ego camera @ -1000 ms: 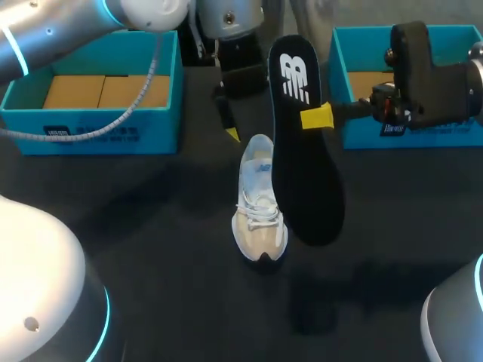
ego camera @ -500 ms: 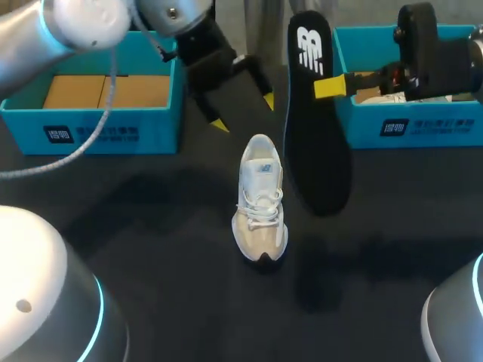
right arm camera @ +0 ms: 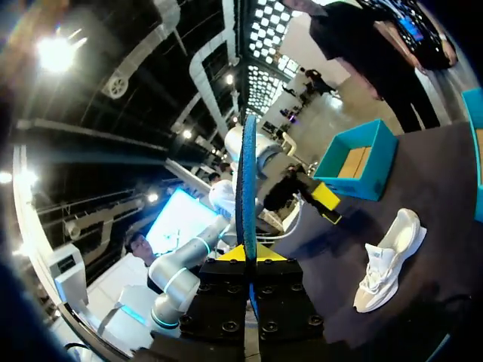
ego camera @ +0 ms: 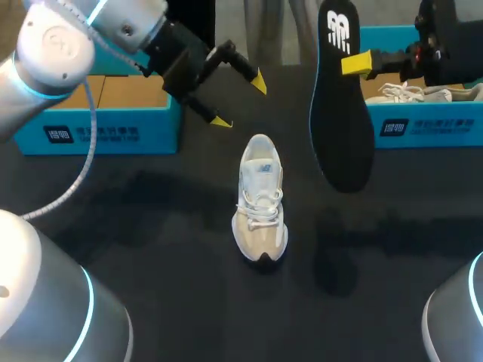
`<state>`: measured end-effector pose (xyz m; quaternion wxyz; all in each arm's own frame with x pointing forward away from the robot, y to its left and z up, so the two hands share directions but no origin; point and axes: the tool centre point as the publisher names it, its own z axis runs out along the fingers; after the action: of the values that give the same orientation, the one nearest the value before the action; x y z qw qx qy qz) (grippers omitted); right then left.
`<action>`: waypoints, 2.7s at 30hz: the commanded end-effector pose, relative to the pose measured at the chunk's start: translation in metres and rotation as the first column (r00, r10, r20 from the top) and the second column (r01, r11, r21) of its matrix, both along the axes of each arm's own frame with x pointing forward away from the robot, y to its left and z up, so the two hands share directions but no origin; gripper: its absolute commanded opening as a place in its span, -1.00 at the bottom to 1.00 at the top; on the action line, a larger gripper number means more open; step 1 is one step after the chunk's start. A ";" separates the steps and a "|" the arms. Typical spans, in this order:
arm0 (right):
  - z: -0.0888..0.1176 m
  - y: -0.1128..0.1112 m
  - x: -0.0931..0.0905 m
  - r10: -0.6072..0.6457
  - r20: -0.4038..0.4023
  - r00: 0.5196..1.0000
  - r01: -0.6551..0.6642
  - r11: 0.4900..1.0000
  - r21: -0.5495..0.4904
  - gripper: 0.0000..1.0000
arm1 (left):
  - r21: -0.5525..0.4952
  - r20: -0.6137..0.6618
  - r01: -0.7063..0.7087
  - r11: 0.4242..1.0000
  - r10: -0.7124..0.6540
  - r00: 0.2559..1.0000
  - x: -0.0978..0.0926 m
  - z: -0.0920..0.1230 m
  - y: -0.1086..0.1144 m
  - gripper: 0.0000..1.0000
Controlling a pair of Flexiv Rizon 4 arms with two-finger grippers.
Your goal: Take the shoe out of the shoebox, open the shoe tongue, remove and reinsert the insole, then place the shoe into the shoebox
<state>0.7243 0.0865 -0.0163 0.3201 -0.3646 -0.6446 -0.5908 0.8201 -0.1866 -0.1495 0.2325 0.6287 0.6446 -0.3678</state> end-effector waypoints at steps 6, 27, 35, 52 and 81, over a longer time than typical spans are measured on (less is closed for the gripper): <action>-0.026 -0.004 0.045 0.039 -0.180 0.983 -0.038 0.999 0.006 -1.00 | -0.291 0.049 -0.067 0.954 0.085 0.995 -0.016 0.011 0.009 1.00; -0.052 0.005 0.093 0.042 -0.448 0.893 -0.061 0.998 -0.029 -1.00 | -0.534 0.097 -0.134 0.835 0.218 0.971 -0.031 0.035 0.005 1.00; -0.066 0.026 0.102 0.009 -0.474 0.881 -0.036 0.998 -0.047 -1.00 | -0.590 0.107 -0.138 0.796 0.247 0.963 -0.035 0.043 -0.011 1.00; -0.088 0.051 0.102 -0.075 -0.531 0.844 0.056 0.997 -0.051 -1.00 | -0.625 0.113 -0.128 0.770 0.252 0.961 -0.043 0.039 -0.038 1.00; -0.089 0.072 0.102 -0.041 -0.536 0.843 0.033 0.999 -0.025 -1.00 | -0.630 0.106 -0.128 0.766 0.248 0.963 -0.040 0.028 -0.050 -1.00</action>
<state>0.8274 0.1542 -0.1029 0.4727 -0.5310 -0.5279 -0.4646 0.7784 -0.2325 -0.1202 0.5184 0.4820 0.5248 -0.4727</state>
